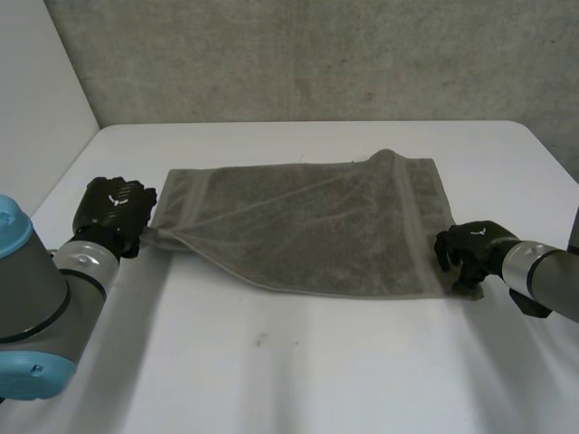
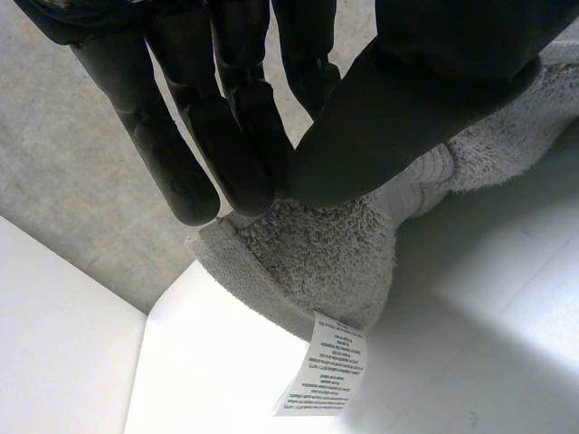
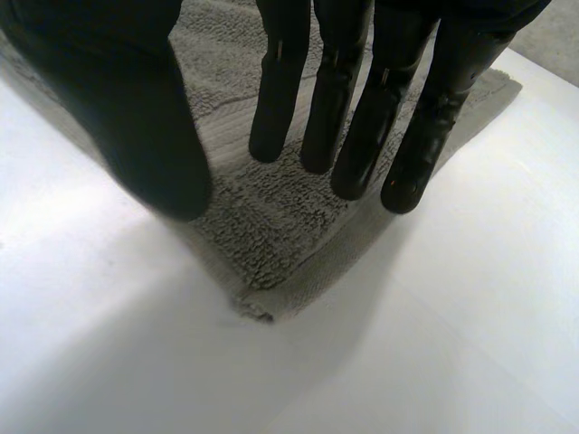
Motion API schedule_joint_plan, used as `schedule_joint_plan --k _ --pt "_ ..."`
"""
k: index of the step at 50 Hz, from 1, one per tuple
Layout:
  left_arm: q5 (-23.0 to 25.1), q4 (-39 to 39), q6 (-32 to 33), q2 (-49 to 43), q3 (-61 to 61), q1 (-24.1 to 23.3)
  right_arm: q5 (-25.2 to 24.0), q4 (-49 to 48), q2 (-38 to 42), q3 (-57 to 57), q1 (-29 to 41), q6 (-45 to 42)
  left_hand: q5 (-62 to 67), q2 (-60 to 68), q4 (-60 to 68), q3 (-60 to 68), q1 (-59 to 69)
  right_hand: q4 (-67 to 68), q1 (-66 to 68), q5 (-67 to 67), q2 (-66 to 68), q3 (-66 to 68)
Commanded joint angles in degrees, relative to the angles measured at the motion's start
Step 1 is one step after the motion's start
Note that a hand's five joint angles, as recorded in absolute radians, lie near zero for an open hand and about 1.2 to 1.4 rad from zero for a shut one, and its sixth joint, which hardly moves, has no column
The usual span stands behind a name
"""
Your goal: Fold the laundry
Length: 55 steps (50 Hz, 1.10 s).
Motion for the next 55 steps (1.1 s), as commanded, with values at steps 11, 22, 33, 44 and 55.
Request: schedule_joint_plan --k 11,22,33,44,55 --pt "0.0 -0.1 0.0 -0.1 0.0 -0.1 -0.5 -5.0 -1.2 4.8 0.1 -0.1 10.3 10.2 10.3 10.3 11.0 -9.4 -1.9 -10.1 -8.7 -9.3" --pt "0.0 -0.1 -0.1 -0.2 0.0 -0.4 -0.3 -8.4 1.1 5.0 0.1 -0.8 10.3 10.2 10.3 10.3 11.0 -2.7 4.8 -3.4 -1.9 -2.6" --pt "0.0 -0.1 -0.1 -0.2 0.0 -0.4 -0.2 -12.4 1.2 5.0 0.2 -0.7 10.3 10.2 10.3 10.3 11.0 1.9 9.3 1.2 2.6 2.0" --pt "0.0 -0.1 -0.1 -0.2 0.0 -0.4 0.2 -14.1 2.9 3.4 0.7 -0.6 10.3 10.2 10.3 10.3 11.0 4.9 12.4 4.2 5.6 5.0" --pt "0.0 -0.1 -0.1 -0.2 -0.3 -0.4 0.5 -14.2 4.6 1.3 1.7 0.2 10.3 10.2 10.3 10.3 11.0 31.0 38.5 30.4 31.8 31.2"
